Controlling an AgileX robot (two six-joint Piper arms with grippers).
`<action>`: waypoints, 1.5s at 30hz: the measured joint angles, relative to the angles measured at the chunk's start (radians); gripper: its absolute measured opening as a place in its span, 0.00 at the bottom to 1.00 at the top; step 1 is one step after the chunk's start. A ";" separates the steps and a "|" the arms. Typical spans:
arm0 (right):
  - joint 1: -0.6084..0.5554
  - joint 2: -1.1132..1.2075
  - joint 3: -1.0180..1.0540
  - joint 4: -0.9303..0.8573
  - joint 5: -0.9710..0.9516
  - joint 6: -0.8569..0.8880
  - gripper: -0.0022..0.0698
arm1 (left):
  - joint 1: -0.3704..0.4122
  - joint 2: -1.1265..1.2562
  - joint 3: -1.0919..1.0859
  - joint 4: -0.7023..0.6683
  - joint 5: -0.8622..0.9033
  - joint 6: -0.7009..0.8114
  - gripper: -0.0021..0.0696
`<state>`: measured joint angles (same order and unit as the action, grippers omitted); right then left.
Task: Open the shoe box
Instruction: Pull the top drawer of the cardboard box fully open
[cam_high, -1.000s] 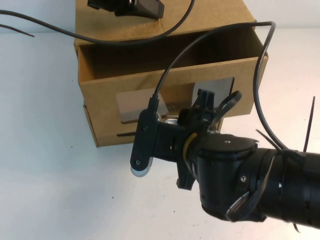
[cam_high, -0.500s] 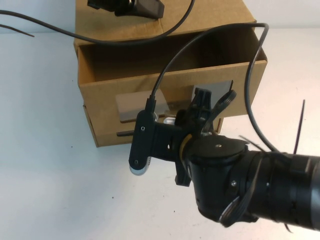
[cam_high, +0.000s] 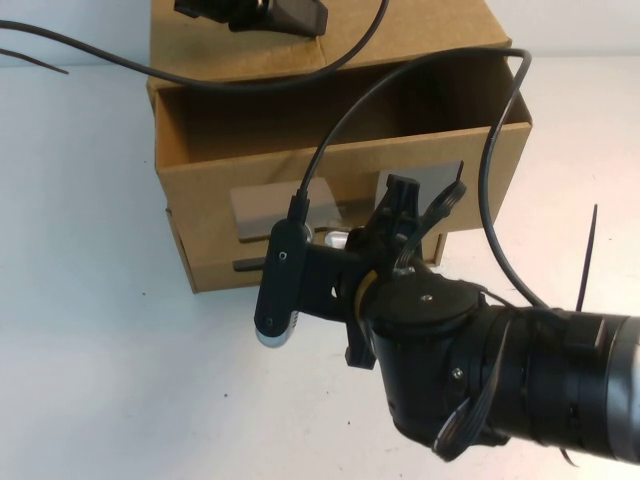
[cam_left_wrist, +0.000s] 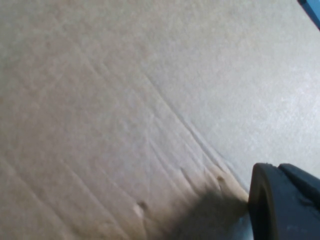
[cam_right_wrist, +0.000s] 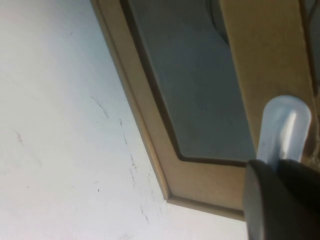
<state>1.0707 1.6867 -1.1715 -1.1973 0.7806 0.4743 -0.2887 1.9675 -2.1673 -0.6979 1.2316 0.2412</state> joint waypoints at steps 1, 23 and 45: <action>0.000 0.000 0.000 -0.002 0.000 0.000 0.05 | 0.000 0.000 0.000 0.000 -0.002 0.000 0.02; 0.101 -0.055 0.000 0.074 0.108 -0.015 0.03 | 0.000 0.002 0.000 0.000 0.000 0.001 0.02; 0.237 -0.155 0.000 0.352 0.287 -0.132 0.16 | 0.000 0.002 0.000 -0.004 0.000 0.001 0.02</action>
<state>1.3073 1.5316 -1.1715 -0.8456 1.0674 0.3423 -0.2887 1.9693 -2.1673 -0.7017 1.2317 0.2417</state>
